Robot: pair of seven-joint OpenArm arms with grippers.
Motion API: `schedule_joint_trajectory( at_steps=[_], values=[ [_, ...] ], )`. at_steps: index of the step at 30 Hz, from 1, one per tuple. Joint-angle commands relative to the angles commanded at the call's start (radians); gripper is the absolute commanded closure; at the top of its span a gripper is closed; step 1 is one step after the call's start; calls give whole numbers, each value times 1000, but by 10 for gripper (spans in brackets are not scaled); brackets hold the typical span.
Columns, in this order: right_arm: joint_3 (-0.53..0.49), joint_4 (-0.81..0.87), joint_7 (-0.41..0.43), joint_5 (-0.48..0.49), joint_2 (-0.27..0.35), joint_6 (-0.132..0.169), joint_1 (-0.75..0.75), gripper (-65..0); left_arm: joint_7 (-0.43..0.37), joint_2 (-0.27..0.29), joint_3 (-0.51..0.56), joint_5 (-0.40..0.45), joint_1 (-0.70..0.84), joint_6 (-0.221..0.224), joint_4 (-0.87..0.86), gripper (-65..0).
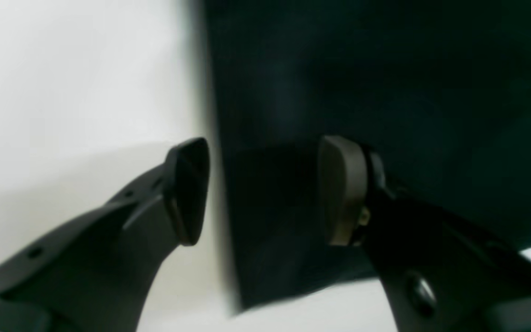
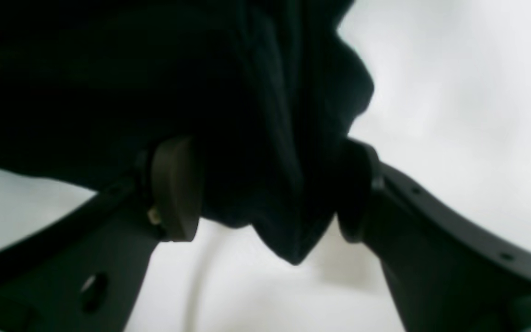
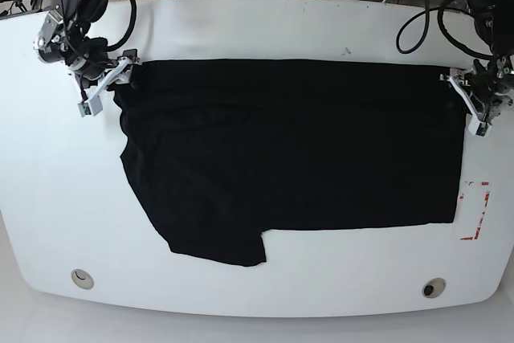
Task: Fold the T-shirt properly
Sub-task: 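Hold the shirt edge with both grippers and drag it to straighten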
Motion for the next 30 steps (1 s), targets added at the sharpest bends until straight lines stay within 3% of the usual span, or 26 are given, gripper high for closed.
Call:
schedule_joint_trajectory(
  at_steps=[4, 8, 10, 15, 22, 27, 28, 30],
  values=[
    [-2, -14, -5, 5, -2, 0, 6, -338, -2, 2, 5, 0, 8, 0, -9, -285],
    [-2, -2, -5, 2, 5, 0, -12, -113, 0, -2, 0, 0, 34, 0, -8, -126],
    [-2, 2, -6, 6, 29, 0, -17, -32, 0, -2, 0, 0, 41, 0, -5, -74],
    [3, 46, -48, 6, 61, 0, -55, -21, 2, -32, -3, -3, 121, 0, 60, -61],
    [0, 147, -92, 8, 114, 0, -164, -24, 3, -34, -35, -2, 292, 0, 238, -61],
    [2, 206, -101, 6, 129, 0, -244, -29, 3, -32, -60, -3, 362, 0, 264, -63],
    [2, 213, -101, 6, 138, 0, -256, -35, 3, -32, -61, -5, 370, 0, 267, -63],
    [-2, 219, -101, 8, 147, 0, -272, -106, 3, -32, -61, -6, 382, 0, 269, -63]
  ],
)
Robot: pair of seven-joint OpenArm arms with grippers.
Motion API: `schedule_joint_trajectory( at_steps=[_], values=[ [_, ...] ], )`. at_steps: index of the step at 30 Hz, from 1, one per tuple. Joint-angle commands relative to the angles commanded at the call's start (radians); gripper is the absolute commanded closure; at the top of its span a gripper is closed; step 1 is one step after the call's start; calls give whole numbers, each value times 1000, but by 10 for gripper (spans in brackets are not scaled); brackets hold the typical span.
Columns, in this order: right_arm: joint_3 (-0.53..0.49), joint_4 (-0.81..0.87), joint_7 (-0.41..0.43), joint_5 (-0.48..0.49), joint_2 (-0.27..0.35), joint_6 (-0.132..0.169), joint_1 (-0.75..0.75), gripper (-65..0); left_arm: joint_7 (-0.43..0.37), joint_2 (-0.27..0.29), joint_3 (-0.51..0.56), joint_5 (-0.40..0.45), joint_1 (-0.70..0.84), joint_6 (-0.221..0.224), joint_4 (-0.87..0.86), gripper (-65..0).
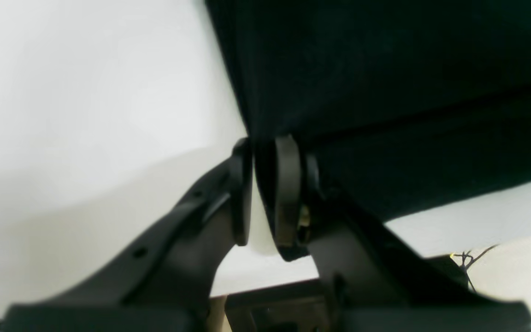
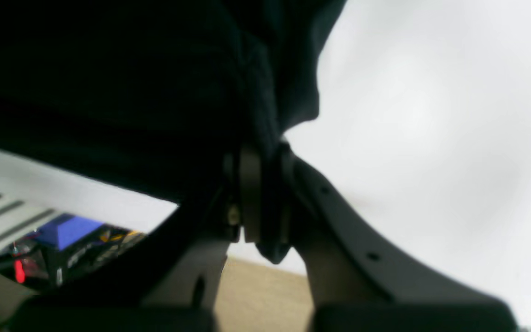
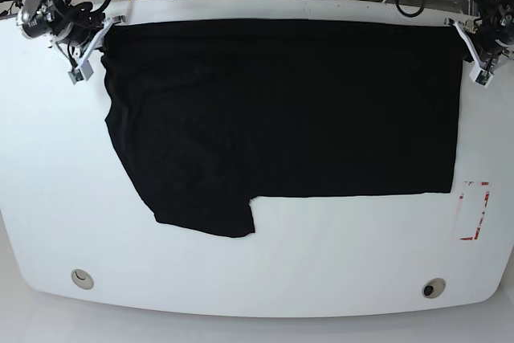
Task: Fold the T-shirt properly
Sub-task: 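Hold the shirt edge with both grippers and drag it to straighten, then regrasp the shirt edge with the right gripper further along the hem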
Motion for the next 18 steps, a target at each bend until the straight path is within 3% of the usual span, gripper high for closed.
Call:
schedule_joint_trajectory(
  at_steps=[4, 7, 13, 18],
  values=[
    [6, 29, 5, 0, -2, 0, 0, -395, 0, 2, 0, 5, -5, 0, -2, -64],
    [9, 109, 6, 0, -6, 0, -8, -499, 0, 2, 0, 5, -6, 0, -2, -85],
    [-3, 207, 6, 2, -38, 0, -18, -501, 46, 0, -28, -2, -11, 0, 8, -221],
    [-31, 206, 8, 43, -72, 0, 3, -501, 49, 2, -54, -2, -25, 0, 52, -233]
  ],
)
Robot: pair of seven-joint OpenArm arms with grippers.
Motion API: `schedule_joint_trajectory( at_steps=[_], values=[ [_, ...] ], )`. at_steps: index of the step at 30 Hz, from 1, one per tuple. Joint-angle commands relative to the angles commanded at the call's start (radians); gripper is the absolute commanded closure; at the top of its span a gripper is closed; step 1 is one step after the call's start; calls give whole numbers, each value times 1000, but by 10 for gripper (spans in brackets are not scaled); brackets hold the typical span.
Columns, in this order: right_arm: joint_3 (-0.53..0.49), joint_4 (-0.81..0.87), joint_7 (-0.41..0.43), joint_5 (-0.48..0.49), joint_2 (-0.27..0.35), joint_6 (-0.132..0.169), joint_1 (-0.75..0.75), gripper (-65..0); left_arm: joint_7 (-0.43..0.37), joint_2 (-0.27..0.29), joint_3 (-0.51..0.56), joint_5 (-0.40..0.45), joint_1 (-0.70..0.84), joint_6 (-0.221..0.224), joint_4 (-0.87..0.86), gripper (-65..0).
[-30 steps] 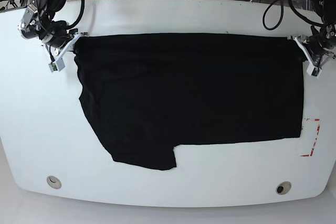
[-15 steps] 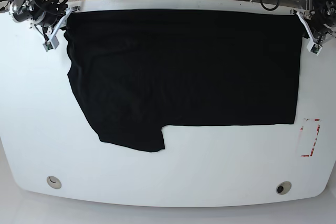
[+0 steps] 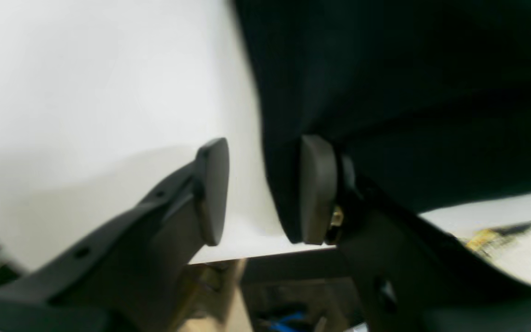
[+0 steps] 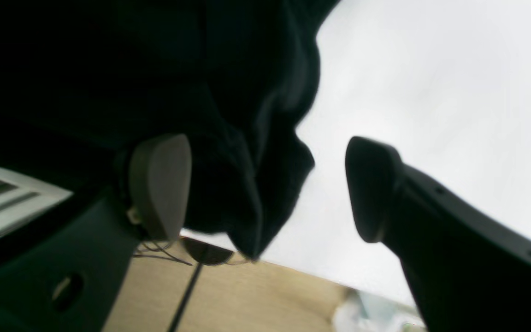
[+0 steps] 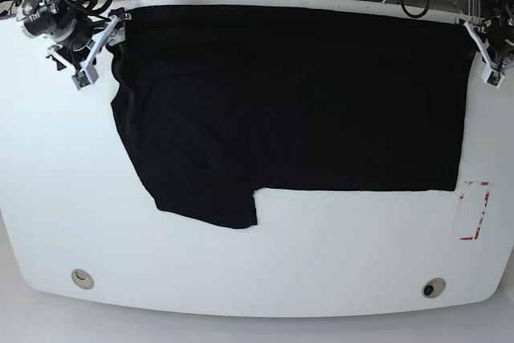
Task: Fold the T-shirt properly
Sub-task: 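Regrasp the shirt edge with the right gripper further along the hem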
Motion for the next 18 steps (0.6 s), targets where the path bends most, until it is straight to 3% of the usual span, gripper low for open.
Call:
schedule_joint_trajectory(
  at_steps=[7, 12, 15, 18],
  values=[
    [-9, -3, 0, 49, -31, 0, 8, -501, 0, -3, 0, 5, -5, 0, 0, -233],
    [-118, -3, 0, 81, -34, 0, 28, -499, 0, -2, 0, 5, -5, 0, 2, -233],
    [-189, -5, 25, 44, -35, 0, 54, -488, 0, -2, 3, 5, -6, 0, 2, -233],
    [-279, -5, 35, -37, -35, 0, 75, -411, 0, -2, 3, 5, -6, 0, 2, -233]
  ],
)
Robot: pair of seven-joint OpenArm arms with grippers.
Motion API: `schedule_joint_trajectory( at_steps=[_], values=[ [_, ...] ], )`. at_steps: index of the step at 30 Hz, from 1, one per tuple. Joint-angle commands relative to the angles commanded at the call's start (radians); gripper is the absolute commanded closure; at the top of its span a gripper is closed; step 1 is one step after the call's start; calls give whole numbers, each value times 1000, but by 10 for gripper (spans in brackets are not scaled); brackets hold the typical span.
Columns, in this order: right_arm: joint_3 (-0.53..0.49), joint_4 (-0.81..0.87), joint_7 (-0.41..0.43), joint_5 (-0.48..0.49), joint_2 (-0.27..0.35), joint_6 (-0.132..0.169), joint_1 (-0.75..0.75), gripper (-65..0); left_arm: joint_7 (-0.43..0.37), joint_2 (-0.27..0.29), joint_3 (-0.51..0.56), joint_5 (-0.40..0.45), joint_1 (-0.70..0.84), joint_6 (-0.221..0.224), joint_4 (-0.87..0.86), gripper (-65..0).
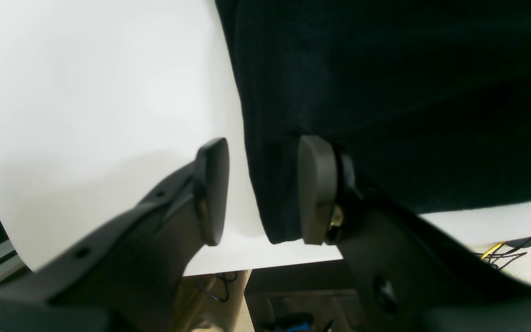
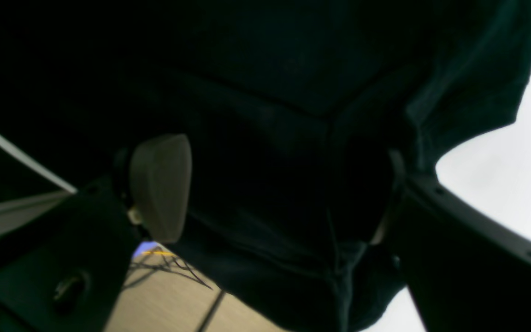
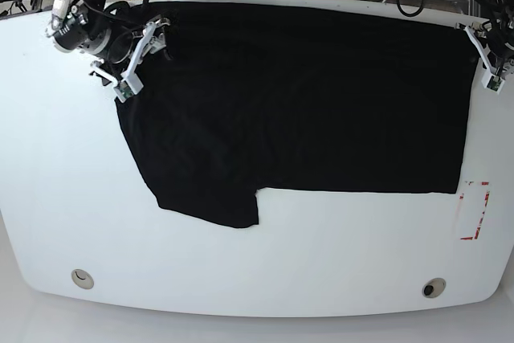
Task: Fold the T-shirt properly
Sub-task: 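Regrasp the shirt edge with the right gripper further along the hem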
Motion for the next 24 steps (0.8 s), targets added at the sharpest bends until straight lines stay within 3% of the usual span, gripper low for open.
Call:
schedule_joint_trajectory(
  at_steps=[3, 6, 10, 21, 23, 24],
  values=[
    [-61, -2, 0, -104, -21, 0, 28, -357, 0, -3, 0, 0, 0, 0, 0, -233],
    [-94, -2, 12, -210, -41, 0, 32, -357, 0, -3, -3, 0, 0, 0, 0, -233],
    [-158, -35, 94, -287, -41, 0, 31, -357, 0, -3, -3, 0, 0, 0, 0, -233],
    [-175, -146, 181, -318, -41, 0, 23, -344, -5, -3, -2, 2, -2, 0, -5, -233],
    [-173, -140, 183, -318, -41, 0, 20, -303, -5, -3, -2, 2, -2, 0, -3, -233],
    [-173, -140, 183, -311, -41, 0, 12, -249, -5, -3, -2, 2, -2, 0, -6, -233]
  ],
)
